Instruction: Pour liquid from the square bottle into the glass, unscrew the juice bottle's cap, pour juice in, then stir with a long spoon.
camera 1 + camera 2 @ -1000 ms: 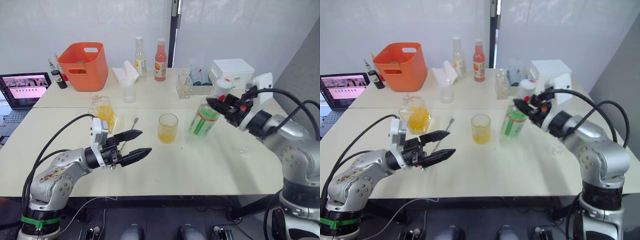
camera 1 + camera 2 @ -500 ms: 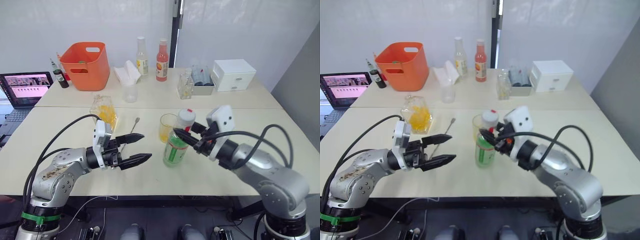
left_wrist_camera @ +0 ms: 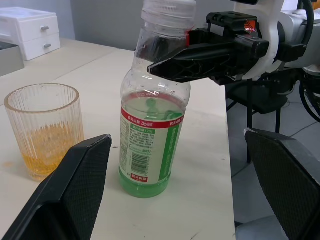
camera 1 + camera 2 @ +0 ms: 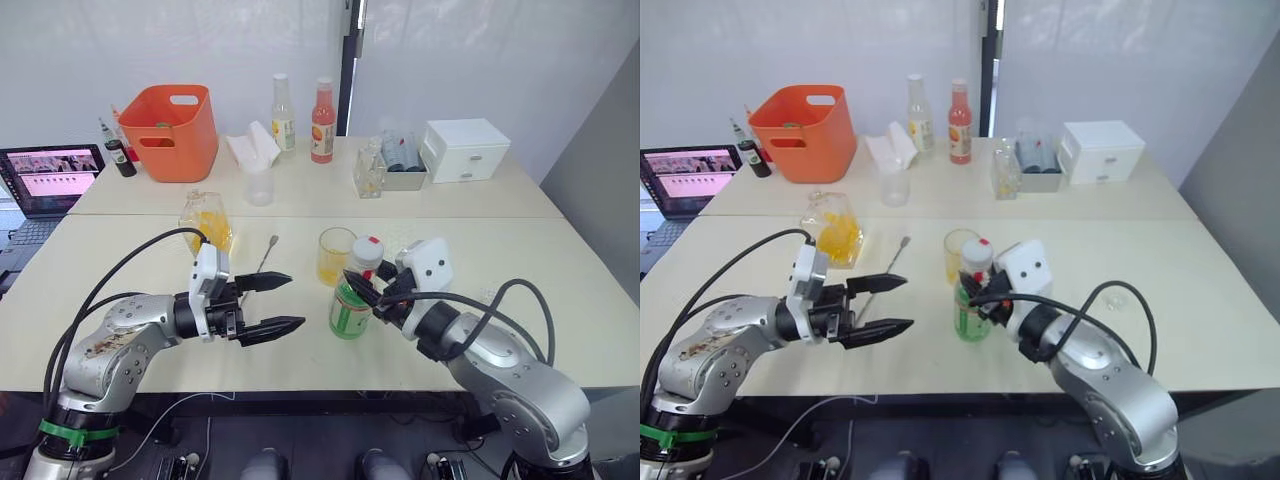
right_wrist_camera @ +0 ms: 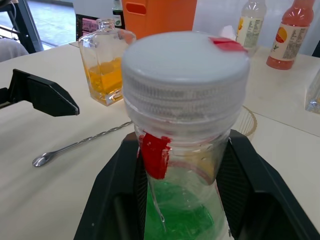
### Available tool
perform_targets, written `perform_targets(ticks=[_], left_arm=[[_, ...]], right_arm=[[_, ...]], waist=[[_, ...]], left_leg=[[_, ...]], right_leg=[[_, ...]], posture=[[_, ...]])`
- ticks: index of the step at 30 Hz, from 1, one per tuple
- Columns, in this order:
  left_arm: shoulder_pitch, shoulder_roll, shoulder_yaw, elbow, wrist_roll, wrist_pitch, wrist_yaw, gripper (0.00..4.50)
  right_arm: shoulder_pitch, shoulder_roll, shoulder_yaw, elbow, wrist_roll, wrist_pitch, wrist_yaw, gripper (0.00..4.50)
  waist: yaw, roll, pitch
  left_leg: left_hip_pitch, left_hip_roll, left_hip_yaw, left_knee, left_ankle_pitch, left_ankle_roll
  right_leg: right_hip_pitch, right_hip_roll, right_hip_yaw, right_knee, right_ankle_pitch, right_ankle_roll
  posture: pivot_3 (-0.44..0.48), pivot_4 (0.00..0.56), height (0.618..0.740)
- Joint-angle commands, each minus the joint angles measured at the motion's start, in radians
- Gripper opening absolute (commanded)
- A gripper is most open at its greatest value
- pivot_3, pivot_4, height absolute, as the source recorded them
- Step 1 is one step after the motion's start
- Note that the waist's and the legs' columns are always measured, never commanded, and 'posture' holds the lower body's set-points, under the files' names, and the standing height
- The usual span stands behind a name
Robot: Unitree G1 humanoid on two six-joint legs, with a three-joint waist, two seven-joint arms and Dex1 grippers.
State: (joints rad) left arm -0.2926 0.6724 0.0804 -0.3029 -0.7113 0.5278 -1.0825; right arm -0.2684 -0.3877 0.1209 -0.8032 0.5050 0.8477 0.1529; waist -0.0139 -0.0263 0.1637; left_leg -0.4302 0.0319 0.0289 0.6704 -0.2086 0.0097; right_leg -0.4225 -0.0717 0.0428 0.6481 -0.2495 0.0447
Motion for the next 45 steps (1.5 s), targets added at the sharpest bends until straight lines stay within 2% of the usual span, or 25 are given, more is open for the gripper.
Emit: perform_targets(ticks=[1, 4, 6, 9, 12, 15, 18, 22, 24, 31, 36, 39, 45], left_arm=[[-0.017, 0.011, 0.002, -0.029, -0.008, -0.002, -0.01, 4.5], [-0.02, 0.012, 0.0, -0.028, -0.008, -0.001, -0.01, 4.5], [-0.024, 0.012, -0.002, -0.024, -0.006, -0.003, -0.01, 4.5], [-0.028, 0.01, -0.004, -0.022, -0.005, -0.004, -0.007, 4.5], [-0.03, 0.008, -0.006, -0.022, -0.005, -0.003, -0.004, 4.5], [-0.032, 0.005, -0.008, -0.019, -0.003, -0.005, -0.002, 4.5], [-0.038, -0.002, -0.01, -0.008, -0.003, -0.01, -0.001, 4.5], [-0.041, -0.015, -0.014, 0.001, 0.009, -0.027, 0.003, 4.5], [-0.041, -0.018, -0.012, -0.003, 0.011, -0.029, 0.008, 4.5], [-0.01, 0.0, 0.02, -0.049, -0.005, -0.013, 0.032, 4.5], [0.014, 0.009, 0.029, -0.084, -0.017, -0.001, 0.05, 4.5], [0.023, 0.011, 0.032, -0.094, -0.019, 0.002, 0.055, 4.5], [0.019, 0.008, 0.033, -0.094, -0.02, 0.001, 0.06, 4.5]], right_arm=[[0.016, 0.012, 0.029, -0.004, -0.018, -0.017, 0.013, 1.38], [0.02, 0.023, 0.029, 0.006, -0.027, -0.026, 0.02, 1.38], [0.016, 0.028, 0.019, 0.021, -0.031, -0.041, 0.031, 2.44], [-0.005, 0.027, -0.015, 0.037, -0.007, -0.055, 0.07, 3.47], [-0.038, -0.025, -0.101, 0.063, 0.077, -0.051, 0.178, 4.48], [-0.078, -0.111, -0.174, 0.134, 0.151, -0.061, 0.318, 4.48], [-0.166, -0.223, -0.208, 0.314, 0.207, -0.104, 0.567, 4.48], [-0.305, -0.288, -0.121, 0.606, 0.161, -0.25, 0.913, 4.48], [-0.364, -0.288, -0.065, 0.722, 0.101, -0.332, 1.018, 4.48], [-0.499, -0.216, 0.004, 0.961, 0.023, -0.469, 1.205, 4.48], [-0.536, -0.19, -0.011, 1.021, 0.017, -0.493, 1.251, 4.48], [-0.535, -0.19, -0.014, 1.016, 0.013, -0.495, 1.269, 3.66], [-0.529, -0.187, -0.033, 0.995, 0.037, -0.463, 1.276, 1.68]], waist=[[0.0, 0.0, 0.0], [-0.001, 0.0, 0.0], [-0.001, 0.0, 0.0], [-0.001, 0.0, 0.0], [0.0, 0.0, 0.0], [0.003, -0.001, 0.0], [0.001, -0.001, 0.0], [-0.001, -0.001, 0.0], [-0.004, -0.001, 0.0], [-0.001, -0.001, 0.0], [0.006, -0.001, 0.0], [0.006, -0.001, 0.0], [0.002, -0.001, 0.0]], left_leg=[[0.0, 0.0, 0.0, 0.0, 0.0, 0.0], [0.001, 0.0, 0.0, 0.0, 0.0, 0.0], [0.001, 0.001, 0.0, 0.0, 0.0, 0.0], [0.001, 0.001, 0.0, 0.0, 0.0, 0.0], [0.0, 0.0, 0.0, 0.0, 0.0, 0.0], [0.0, 0.0, 0.0, 0.0, 0.0, 0.0], [0.001, 0.0, 0.0, 0.001, 0.0, 0.0], [0.001, 0.001, 0.0, 0.0, 0.0, 0.0], [0.001, 0.001, 0.001, 0.0, 0.0, 0.0], [0.0, 0.001, 0.0, 0.0, 0.0, 0.0], [0.0, 0.0, 0.0, 0.0, 0.0, 0.0], [0.0, 0.0, 0.0, 0.0, 0.0, 0.0], [0.0, 0.0, 0.0, 0.0, 0.0, 0.0]], right_leg=[[0.0, 0.0, 0.0, 0.0, 0.0, 0.0], [0.001, 0.0, 0.0, 0.0, 0.0, 0.0], [0.001, 0.001, 0.0, 0.0, 0.0, 0.0], [0.001, 0.001, 0.0, 0.0, 0.0, 0.0], [0.0, 0.001, 0.0, 0.0, 0.0, 0.0], [0.001, 0.0, 0.0, 0.0, 0.0, 0.0], [0.001, 0.0, 0.0, -0.001, 0.0, 0.0], [0.001, 0.002, 0.0, -0.001, 0.0, 0.0], [0.001, 0.002, 0.001, -0.001, 0.0, -0.001], [0.0, 0.002, 0.001, 0.0, 0.001, -0.001], [0.0, 0.0, 0.0, 0.0, 0.001, 0.0], [0.0, -0.001, 0.0, 0.0, 0.001, 0.0], [0.0, 0.0, 0.0, 0.0, 0.001, 0.0]], posture=[[0.0, 0.15, 0.715], [0.0, 0.15, 0.715], [0.0, 0.15, 0.715], [0.0, 0.15, 0.715], [0.0, 0.15, 0.715], [0.0, 0.15, 0.715], [0.0, 0.15, 0.715], [0.0, 0.15, 0.715], [0.0, 0.15, 0.715], [0.0, 0.15, 0.715], [0.0, 0.15, 0.715], [0.0, 0.15, 0.715], [0.0, 0.15, 0.715]])
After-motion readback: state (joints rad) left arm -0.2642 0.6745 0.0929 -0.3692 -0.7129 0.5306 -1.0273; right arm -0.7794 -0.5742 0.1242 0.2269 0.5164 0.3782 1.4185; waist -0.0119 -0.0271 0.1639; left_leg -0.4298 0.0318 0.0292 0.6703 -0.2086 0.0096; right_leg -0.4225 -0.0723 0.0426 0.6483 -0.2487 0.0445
